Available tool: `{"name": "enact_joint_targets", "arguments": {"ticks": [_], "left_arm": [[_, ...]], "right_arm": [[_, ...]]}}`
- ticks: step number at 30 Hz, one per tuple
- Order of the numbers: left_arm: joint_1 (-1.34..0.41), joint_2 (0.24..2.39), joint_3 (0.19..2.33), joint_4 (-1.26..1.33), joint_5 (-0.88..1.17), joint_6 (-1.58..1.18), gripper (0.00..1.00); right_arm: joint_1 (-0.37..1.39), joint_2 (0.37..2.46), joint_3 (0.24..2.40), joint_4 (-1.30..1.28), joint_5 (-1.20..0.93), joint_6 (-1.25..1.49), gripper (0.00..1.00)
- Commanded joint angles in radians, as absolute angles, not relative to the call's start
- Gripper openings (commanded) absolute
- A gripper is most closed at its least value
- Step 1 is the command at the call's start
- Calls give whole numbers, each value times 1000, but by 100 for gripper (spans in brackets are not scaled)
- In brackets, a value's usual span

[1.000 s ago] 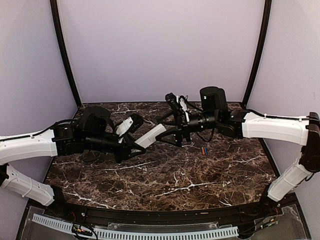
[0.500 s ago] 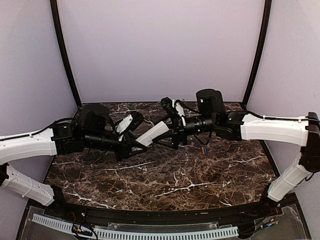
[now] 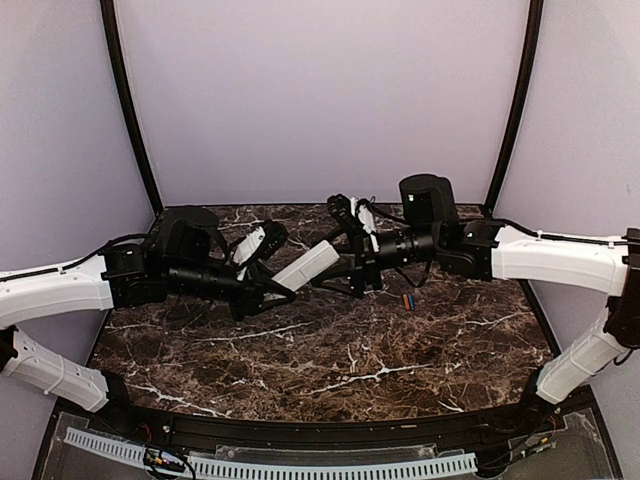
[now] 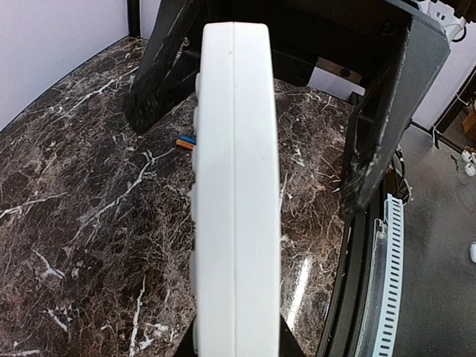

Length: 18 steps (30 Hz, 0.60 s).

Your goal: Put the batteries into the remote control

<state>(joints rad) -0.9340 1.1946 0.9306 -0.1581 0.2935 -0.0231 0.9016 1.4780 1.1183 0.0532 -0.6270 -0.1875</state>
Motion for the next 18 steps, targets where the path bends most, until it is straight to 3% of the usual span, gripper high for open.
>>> {"name": "enact_joint_targets", "arguments": {"ticks": [1,18], "left_arm": [[-937,1196,950,-134,315,-13,0],[-937,1181,946,-125,342,-6,0]], "right_arm": [[910,1422,1116,25,-620,-232,78],[913,1433,1142,-25,-612,-295,78]]}}
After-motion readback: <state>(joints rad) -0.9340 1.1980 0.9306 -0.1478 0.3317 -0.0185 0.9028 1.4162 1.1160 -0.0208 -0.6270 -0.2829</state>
